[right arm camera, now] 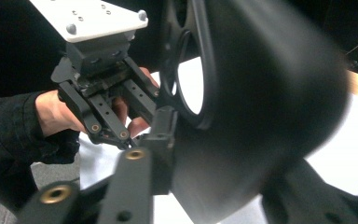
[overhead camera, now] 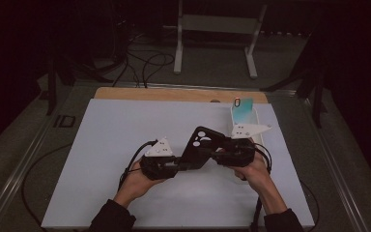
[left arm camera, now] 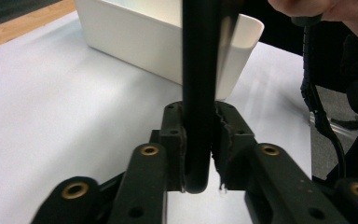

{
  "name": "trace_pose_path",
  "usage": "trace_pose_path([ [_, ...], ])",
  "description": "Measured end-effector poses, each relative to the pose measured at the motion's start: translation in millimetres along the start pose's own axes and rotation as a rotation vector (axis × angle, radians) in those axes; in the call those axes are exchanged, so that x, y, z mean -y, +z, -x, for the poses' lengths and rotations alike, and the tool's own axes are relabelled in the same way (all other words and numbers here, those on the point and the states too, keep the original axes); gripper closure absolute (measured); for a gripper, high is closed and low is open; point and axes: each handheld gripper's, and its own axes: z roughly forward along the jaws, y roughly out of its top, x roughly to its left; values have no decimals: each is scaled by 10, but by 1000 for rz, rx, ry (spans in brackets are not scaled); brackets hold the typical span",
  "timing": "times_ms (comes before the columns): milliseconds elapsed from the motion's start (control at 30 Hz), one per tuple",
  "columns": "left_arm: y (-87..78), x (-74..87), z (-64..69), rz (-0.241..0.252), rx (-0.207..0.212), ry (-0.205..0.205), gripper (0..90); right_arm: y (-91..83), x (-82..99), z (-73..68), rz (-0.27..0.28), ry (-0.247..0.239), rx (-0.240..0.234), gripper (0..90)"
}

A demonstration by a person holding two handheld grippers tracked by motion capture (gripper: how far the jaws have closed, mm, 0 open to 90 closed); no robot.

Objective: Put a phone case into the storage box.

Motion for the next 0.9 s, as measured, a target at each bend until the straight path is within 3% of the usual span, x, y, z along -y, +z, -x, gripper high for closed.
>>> trace_pose_path([
  [33, 0, 0, 0, 0, 0, 0, 787, 6, 0, -1, -2, 2, 0, 600],
  [67, 2, -5, 30, 1, -8, 12, 797, 19, 0, 2, -3, 7, 1, 515],
  [267, 10, -22, 63, -10, -47, 37, 800, 56, -8, 10, -20, 29, 38, 322],
  [500, -1, 9, 10, -13, -80, 12, 803, 14, 12, 23, -18, 92, 137, 142],
  [767, 22, 42, -31, -19, -109, -17, 803, -63, -28, 9, 27, 164, 215, 142],
  [900, 50, 45, -20, -27, -103, -14, 803, -31, -50, -2, 38, 201, 217, 142],
])
